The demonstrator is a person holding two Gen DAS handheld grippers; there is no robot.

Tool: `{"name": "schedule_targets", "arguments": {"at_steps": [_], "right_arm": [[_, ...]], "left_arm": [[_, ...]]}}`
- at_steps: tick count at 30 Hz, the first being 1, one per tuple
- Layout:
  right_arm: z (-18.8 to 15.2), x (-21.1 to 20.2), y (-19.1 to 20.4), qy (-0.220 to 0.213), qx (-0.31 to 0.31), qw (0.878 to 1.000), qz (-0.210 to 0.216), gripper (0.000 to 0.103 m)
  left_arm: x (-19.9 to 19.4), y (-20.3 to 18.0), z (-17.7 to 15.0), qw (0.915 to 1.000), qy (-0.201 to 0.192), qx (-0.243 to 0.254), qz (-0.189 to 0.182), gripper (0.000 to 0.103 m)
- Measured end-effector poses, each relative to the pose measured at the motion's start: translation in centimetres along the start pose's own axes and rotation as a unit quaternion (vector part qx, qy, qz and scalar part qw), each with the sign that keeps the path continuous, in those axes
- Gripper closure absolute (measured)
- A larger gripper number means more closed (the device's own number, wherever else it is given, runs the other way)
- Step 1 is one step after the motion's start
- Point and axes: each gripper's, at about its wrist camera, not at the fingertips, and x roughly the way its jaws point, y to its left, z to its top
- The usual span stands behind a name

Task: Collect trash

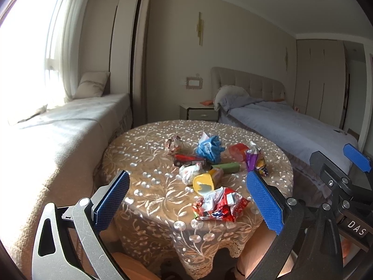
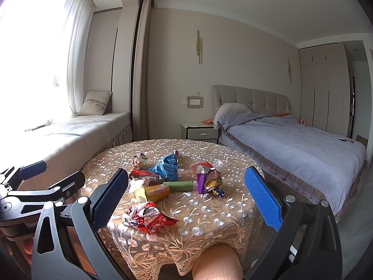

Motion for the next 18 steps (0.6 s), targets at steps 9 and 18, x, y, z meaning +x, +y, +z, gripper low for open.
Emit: {"name": "schedule_targets", "arguments": {"at_steps": [9,18], "right_arm": [[-0.04,0.07,-0.01,0.002,0.0,1.0,0.002,0.004],[0.04,-0.01,0.04,0.002,0.0,1.0,0.004,0.004]], "left_arm": [[-0.06,-0.01,-0.06,1.0,0.0,0.001,0.0,0.005],[-0.03,0.05,-0.06,1.0,0.002,0.0,0.0,0.005]]}}
